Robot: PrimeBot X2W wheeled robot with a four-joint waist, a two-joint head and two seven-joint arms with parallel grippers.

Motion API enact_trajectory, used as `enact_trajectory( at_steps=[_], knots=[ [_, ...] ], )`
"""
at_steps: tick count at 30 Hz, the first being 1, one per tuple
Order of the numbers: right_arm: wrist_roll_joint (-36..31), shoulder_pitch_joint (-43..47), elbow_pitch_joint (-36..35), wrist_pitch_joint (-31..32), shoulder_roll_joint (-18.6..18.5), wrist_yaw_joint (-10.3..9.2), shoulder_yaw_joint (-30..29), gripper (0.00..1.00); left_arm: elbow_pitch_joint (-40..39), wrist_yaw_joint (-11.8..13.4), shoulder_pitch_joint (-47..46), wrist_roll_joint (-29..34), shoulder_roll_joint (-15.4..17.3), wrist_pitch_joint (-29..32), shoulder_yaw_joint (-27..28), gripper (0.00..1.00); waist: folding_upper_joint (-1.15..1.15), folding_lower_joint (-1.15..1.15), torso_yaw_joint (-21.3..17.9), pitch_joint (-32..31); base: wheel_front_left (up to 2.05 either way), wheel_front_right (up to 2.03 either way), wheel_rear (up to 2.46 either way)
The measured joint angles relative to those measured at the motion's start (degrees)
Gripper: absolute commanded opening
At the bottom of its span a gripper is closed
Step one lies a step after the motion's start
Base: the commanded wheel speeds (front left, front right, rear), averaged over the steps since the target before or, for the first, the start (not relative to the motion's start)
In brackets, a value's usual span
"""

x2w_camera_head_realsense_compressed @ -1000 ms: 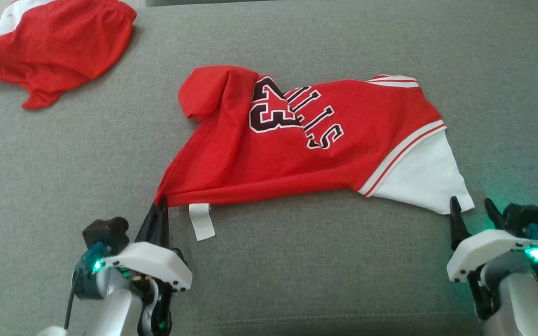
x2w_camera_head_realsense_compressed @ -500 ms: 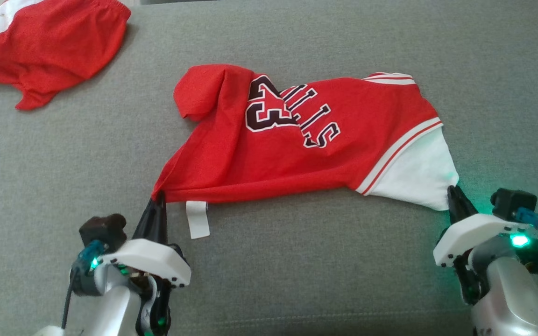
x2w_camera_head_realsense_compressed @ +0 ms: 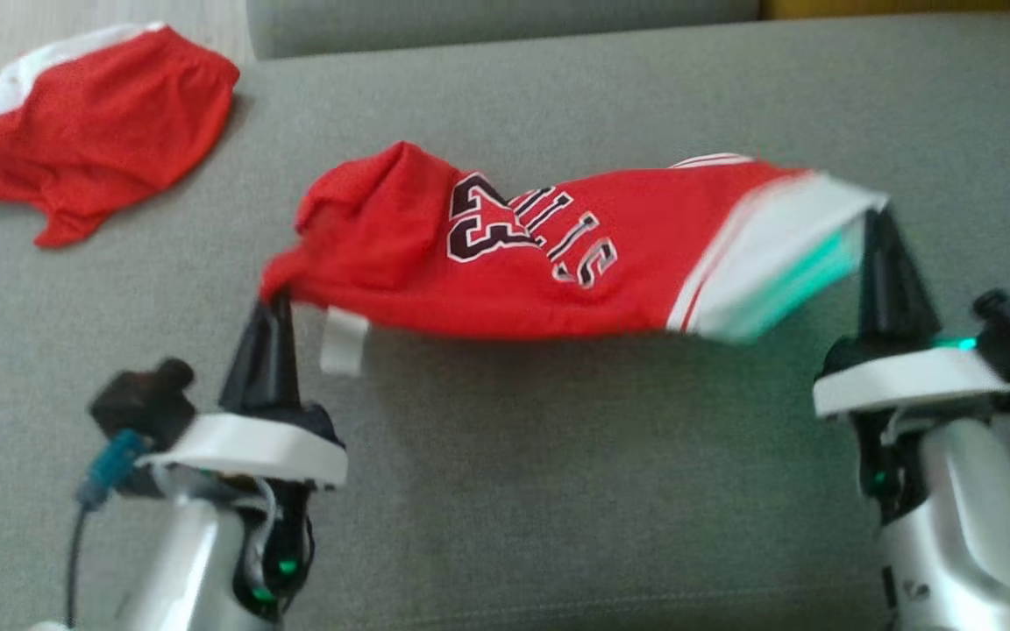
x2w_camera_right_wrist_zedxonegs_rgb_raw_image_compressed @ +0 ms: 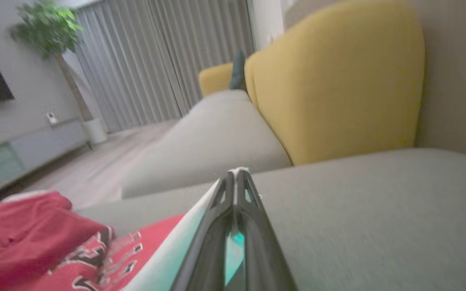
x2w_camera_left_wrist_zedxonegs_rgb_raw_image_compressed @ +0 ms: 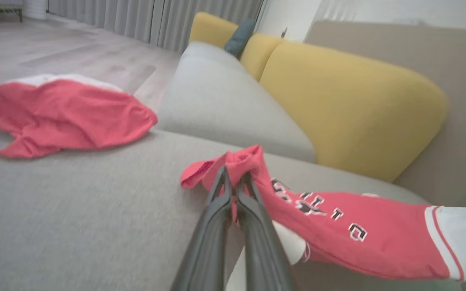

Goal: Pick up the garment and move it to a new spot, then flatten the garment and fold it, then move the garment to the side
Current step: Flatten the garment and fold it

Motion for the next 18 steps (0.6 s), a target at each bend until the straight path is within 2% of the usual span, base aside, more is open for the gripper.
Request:
enact_trajectory(
  at_steps=[5, 7, 14, 18],
  knots=[
    [2.30, 0.43, -12.80, -1.35, 0.00, 0.00, -0.32, 0.00, -9.87, -0.86, -1.60, -1.81, 0.90, 1.34, 0.97, 0.00, 0.00, 0.00, -0.47, -2.80, 0.00, 0.00, 0.00],
    [2.56, 0.71, -15.40, -1.47, -0.01, 0.00, -0.70, 0.00, -12.04, -0.87, -2.03, -1.82, 1.38, 2.05, 1.01, 0.00, 0.00, 0.00, -0.56, -3.38, 0.00, 0.00, 0.00],
    [4.50, 2.35, -31.85, -1.94, 0.00, 0.00, -4.21, 0.00, -27.98, -0.75, -5.75, -1.71, 4.61, 8.40, 1.29, 0.00, 0.00, 0.00, -1.19, -6.56, 0.00, 0.00, 0.00],
    [4.52, 2.31, -39.06, -0.63, -0.01, 0.00, -6.44, 0.00, -34.43, -0.70, -9.33, -1.13, 6.09, 13.04, 0.76, 0.00, 0.00, 0.00, -1.60, -6.91, 0.00, 0.00, 0.00]
  ],
)
